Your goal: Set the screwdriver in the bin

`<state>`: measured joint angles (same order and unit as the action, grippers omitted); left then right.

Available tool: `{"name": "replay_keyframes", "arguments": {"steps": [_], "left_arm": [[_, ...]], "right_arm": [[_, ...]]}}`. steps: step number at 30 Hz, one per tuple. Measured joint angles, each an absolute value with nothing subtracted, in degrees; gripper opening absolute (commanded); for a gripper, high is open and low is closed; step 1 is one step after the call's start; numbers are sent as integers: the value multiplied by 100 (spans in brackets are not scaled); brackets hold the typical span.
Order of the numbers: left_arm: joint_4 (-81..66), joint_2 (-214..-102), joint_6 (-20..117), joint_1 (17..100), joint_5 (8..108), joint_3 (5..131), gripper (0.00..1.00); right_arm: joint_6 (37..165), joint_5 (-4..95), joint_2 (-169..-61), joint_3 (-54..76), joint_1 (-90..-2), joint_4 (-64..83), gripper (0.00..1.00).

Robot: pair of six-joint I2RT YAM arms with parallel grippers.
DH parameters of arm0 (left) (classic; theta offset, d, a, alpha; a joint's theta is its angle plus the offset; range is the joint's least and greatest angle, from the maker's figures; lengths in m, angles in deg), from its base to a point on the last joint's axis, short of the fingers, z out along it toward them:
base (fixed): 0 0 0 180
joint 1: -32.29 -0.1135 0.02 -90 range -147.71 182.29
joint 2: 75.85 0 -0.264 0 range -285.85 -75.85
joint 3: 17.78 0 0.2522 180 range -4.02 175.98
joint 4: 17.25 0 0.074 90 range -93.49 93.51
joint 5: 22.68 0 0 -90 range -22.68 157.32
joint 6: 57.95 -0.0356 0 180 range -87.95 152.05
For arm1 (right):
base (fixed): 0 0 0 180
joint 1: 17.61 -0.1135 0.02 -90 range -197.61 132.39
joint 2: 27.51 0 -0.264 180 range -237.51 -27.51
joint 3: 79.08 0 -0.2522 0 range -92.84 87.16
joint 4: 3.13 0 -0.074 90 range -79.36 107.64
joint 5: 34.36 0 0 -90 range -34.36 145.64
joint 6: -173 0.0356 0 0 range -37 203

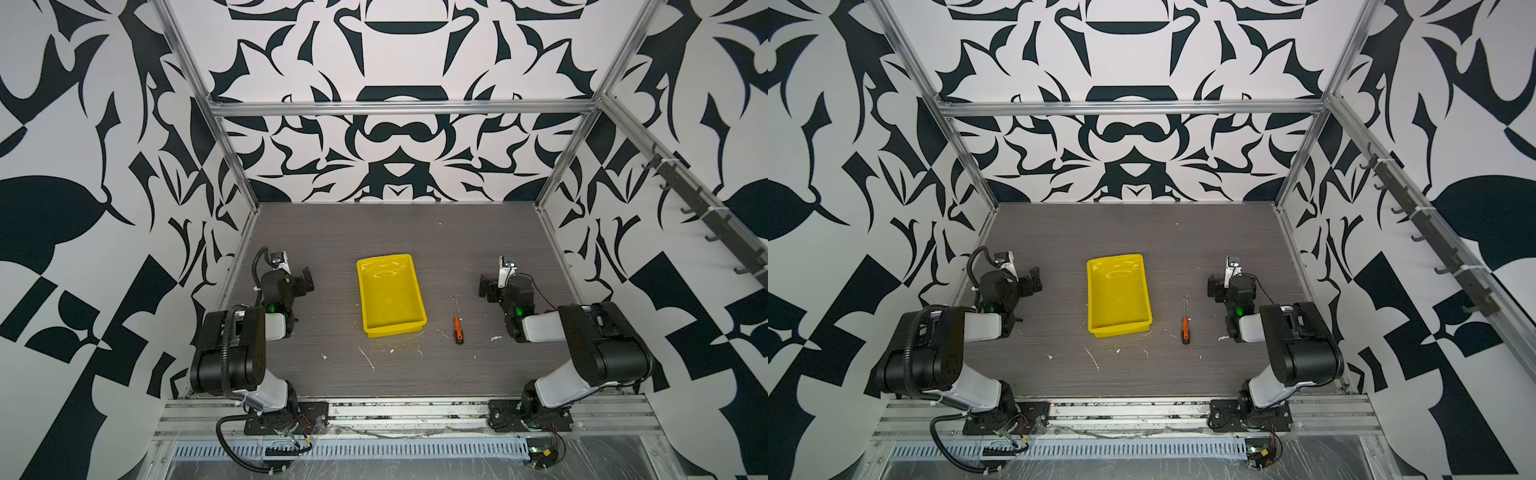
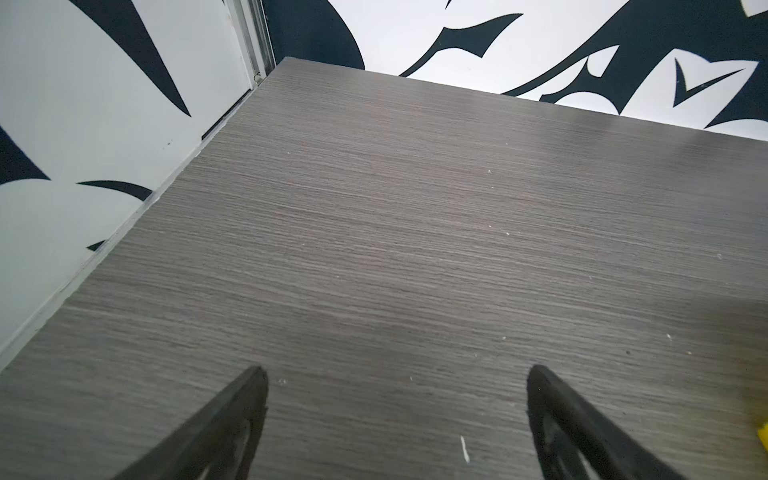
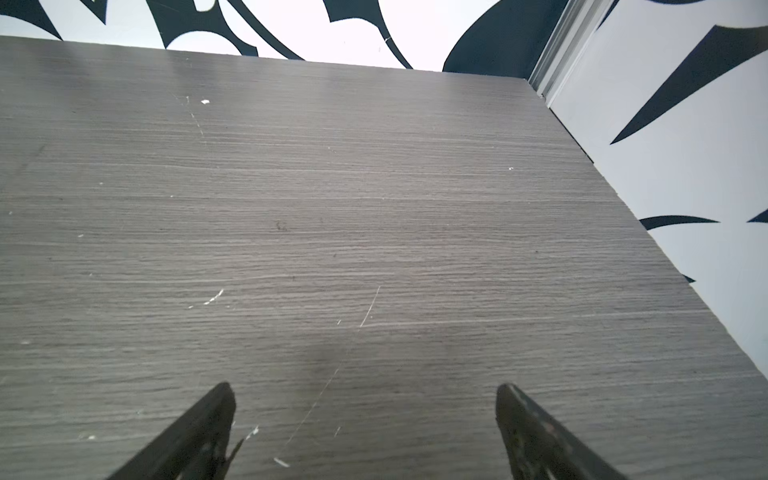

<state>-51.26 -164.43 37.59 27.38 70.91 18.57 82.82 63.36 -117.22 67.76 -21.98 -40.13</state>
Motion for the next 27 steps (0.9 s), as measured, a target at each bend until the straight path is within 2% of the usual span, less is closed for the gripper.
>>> {"name": "replay_keyframes", "arguments": {"steps": [25, 27], "left_arm": [[-5130, -16443, 3759, 2738, 7091, 1857, 99], [-5132, -16443, 3757, 2738, 7091, 1857, 99]], "right_arm": [[8282, 6338, -11718, 6776, -2200, -4008, 100], [8277, 6362, -11554, 6736, -2226, -3652, 100]]}}
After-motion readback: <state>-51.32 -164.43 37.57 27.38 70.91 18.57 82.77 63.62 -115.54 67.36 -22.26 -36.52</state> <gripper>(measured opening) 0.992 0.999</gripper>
